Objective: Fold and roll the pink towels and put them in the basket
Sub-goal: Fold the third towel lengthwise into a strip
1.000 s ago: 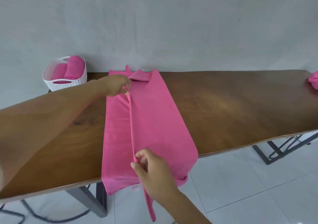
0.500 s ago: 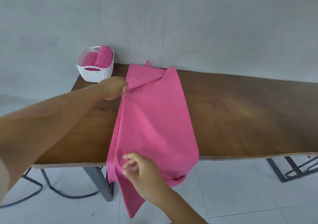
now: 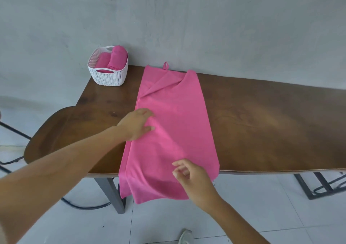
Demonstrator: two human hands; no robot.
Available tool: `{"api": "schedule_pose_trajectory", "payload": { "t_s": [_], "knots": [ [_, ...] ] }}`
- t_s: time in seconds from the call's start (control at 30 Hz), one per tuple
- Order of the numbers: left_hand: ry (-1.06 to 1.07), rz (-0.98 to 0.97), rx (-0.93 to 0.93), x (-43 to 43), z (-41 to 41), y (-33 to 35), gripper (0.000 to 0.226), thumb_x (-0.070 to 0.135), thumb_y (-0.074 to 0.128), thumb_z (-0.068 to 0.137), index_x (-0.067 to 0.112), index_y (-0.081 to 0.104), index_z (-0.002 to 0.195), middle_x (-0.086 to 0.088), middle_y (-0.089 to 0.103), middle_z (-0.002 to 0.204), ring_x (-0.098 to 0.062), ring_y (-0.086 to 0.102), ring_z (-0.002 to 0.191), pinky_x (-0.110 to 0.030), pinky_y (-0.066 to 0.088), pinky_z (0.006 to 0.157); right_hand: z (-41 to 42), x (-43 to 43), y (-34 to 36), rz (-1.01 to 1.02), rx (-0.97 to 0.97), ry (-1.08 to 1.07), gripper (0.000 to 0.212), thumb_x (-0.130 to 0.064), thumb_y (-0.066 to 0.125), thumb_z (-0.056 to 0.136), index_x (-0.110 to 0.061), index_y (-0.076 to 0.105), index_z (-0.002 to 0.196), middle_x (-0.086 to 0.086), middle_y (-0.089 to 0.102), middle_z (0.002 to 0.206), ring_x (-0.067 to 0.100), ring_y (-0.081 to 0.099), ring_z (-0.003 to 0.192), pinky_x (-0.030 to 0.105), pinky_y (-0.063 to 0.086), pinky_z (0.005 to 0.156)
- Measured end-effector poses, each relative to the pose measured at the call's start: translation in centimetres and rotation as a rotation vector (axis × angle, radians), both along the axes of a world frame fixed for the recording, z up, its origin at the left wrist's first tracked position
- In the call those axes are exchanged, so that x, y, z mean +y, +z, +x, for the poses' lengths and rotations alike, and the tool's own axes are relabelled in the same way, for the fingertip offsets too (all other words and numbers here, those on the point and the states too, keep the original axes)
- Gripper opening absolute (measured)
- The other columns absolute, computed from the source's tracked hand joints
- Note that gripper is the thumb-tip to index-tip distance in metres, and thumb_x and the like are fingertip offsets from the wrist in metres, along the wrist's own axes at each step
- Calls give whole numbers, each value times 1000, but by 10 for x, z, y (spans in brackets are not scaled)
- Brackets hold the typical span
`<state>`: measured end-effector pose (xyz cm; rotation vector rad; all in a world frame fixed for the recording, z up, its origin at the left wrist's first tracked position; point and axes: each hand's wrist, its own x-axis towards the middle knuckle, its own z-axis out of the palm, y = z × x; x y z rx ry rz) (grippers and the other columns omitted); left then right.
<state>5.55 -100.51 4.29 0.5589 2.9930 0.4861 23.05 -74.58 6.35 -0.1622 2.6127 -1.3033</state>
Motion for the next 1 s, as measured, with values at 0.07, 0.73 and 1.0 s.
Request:
{"api": "schedule_pose_trajectory", "payload": {
  "t_s": [0.07, 0.73, 1.0],
  "knots": [
    [22, 16, 5, 16, 4, -8, 65, 50, 57, 98, 19, 41, 154, -6, 34, 161, -25, 30, 149, -41, 26, 122, -5, 16, 1, 3, 20, -38, 21, -17, 63, 96, -31, 68, 110, -19, 71, 94, -5, 65, 91, 8, 46, 78],
    [141, -107, 80, 88, 67, -50, 70, 63, 10, 100, 31, 15, 162, 5, 8, 170, -19, 4, 157, -40, 6, 127, -105, 113, 7, 77, 162, 46, 19, -18, 60, 98, -29, 67, 112, -20, 70, 101, -5, 62, 102, 11, 46, 87],
    [197, -60, 23, 98, 103, -35, 65, 70, 24, 100, 38, 30, 157, 14, 23, 165, -12, 16, 153, -34, 6, 124, -142, 141, -15, 126, 189, 182, 19, -24, 63, 98, -34, 65, 113, -22, 66, 106, -6, 60, 103, 19, 50, 90]
  ]
}}
